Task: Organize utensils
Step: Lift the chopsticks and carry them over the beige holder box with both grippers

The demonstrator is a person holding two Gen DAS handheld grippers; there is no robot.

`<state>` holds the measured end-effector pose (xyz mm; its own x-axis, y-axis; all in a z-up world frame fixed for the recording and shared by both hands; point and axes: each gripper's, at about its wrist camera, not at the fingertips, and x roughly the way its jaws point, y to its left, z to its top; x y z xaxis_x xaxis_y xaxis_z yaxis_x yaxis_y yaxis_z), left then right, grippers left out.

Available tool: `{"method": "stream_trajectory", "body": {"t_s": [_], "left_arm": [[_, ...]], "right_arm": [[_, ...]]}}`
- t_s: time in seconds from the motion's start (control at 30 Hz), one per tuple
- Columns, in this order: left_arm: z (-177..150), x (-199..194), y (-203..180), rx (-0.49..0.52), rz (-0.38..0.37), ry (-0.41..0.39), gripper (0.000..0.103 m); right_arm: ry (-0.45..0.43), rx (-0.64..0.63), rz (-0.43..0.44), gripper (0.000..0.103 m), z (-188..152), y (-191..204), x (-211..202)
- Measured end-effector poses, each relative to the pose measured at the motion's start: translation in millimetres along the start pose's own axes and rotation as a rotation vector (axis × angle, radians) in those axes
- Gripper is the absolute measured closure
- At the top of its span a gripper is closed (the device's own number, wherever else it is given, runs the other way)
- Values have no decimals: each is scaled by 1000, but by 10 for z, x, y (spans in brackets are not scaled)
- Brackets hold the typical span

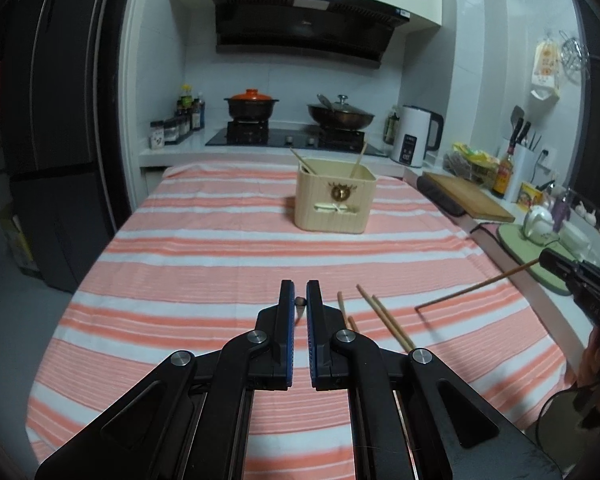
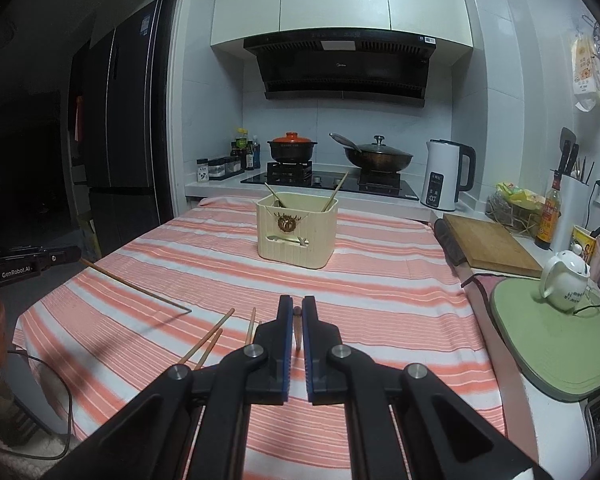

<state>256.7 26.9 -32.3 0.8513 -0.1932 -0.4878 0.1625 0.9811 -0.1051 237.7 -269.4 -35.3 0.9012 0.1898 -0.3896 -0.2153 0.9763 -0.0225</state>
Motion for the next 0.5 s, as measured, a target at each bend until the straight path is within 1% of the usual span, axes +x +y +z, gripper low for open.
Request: {"method": "stream_trajectory", "body": {"t_s": [0.27,0.4,0.5], "left_arm": [[354,-74,-35,8,-57,-47,100],[514,-50,-59,4,-97,-42,100],[627,15,-76,2,-124,-17,100]], "right_arm": [[-22,40,42,98,245,-77,55],[-34,47,53,98,358,-88,47],[-41,49,69,98,476,-98,63]]}}
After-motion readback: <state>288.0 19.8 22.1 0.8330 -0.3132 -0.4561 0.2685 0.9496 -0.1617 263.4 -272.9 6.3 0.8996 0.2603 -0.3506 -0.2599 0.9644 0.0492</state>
